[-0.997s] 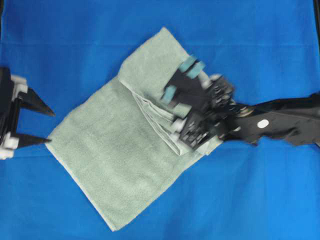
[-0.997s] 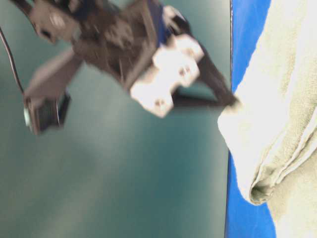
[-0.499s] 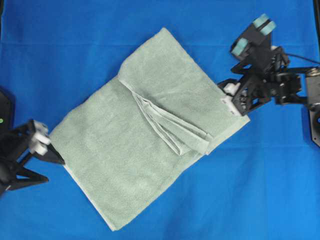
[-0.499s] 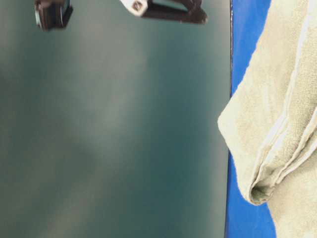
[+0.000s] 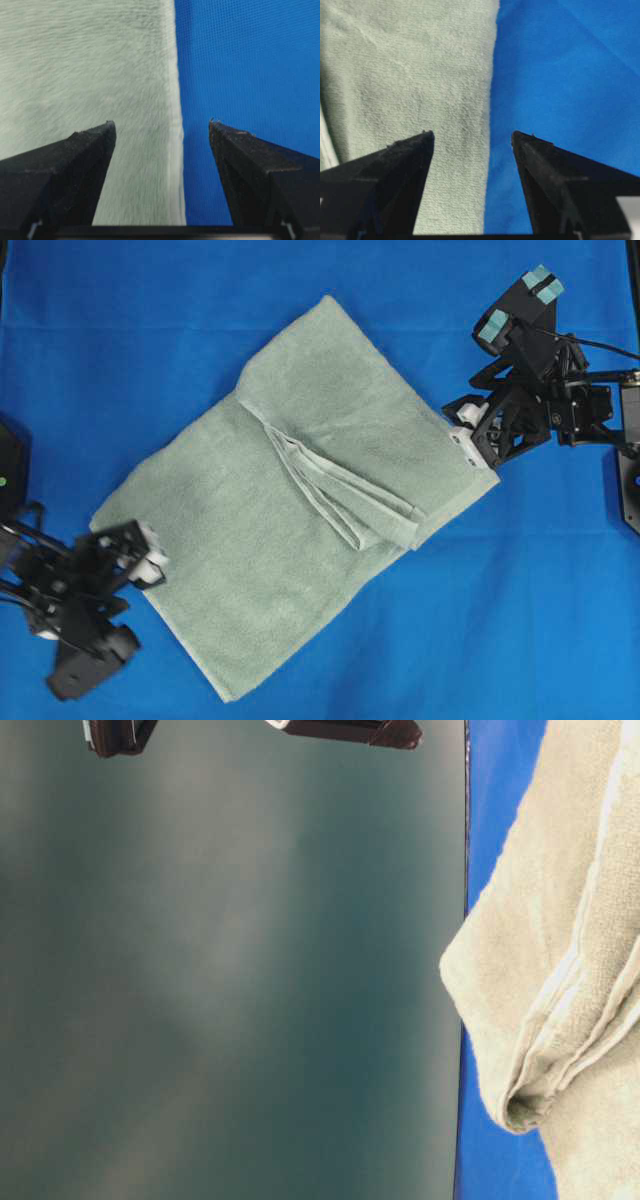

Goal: Fold a bath towel.
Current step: 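Grasp the towel's lower left end with the left gripper, then fold the grasped end up and over onto the towel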

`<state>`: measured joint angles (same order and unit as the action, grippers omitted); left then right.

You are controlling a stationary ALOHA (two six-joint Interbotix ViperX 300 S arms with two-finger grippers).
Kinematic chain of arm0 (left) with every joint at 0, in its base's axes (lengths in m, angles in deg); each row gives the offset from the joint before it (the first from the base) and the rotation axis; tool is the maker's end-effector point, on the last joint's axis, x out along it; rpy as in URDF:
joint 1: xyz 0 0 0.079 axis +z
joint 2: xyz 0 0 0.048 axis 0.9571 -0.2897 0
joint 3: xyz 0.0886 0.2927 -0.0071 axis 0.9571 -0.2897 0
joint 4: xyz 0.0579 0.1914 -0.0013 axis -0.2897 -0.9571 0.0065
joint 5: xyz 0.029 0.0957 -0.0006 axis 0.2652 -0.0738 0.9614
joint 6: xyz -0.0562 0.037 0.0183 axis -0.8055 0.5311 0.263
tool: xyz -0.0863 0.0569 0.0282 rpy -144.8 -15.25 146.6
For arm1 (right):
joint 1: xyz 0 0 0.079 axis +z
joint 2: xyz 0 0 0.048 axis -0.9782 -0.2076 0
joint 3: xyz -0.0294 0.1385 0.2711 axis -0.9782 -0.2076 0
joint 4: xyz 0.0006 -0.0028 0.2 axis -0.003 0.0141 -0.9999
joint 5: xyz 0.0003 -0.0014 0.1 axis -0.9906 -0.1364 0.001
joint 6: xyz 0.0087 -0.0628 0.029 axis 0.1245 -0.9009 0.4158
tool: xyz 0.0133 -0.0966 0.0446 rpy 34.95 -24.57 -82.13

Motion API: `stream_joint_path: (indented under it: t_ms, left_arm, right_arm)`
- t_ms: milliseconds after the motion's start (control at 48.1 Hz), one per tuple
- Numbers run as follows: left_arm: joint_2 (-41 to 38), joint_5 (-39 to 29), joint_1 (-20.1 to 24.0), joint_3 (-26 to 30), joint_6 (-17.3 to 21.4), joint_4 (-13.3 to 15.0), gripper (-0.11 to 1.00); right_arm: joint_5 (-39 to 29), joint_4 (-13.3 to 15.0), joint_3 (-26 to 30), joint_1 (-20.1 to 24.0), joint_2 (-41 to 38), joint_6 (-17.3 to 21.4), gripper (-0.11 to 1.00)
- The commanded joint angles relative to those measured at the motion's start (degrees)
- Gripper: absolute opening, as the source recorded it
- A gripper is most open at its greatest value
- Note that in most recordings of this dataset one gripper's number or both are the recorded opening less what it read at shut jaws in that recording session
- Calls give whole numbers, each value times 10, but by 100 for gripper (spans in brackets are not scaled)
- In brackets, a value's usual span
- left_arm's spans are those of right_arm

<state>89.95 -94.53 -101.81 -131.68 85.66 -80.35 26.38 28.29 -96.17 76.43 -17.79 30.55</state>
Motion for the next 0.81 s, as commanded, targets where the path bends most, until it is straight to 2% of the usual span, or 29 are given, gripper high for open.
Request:
stream_joint_path:
  t_ms: [0, 208, 374, 436, 602, 644, 789]
  left_arm:
    - [-29, 20, 11, 18, 12, -3, 72]
    - [-76, 82, 49, 18, 53, -3, 72]
    - [-91, 41, 60, 17, 69, -3, 68]
    - [-91, 18, 61, 19, 69, -3, 58]
    - [-83, -25, 62, 33, 68, -3, 16]
    - [-76, -35, 63, 39, 68, -3, 12]
    - [-29, -83, 79, 70, 73, -3, 11]
  right_arm:
    - [4, 0, 4, -2, 3, -1, 64]
    - [7, 0, -1, -1, 0, -1, 64]
    - [12, 0, 0, 5, -3, -1, 64]
    - [14, 1, 1, 6, -3, -1, 64]
    - [16, 2, -1, 10, -3, -2, 64]
    - [17, 3, 0, 12, -2, -2, 64]
    - [14, 0, -4, 22, 4, -2, 64]
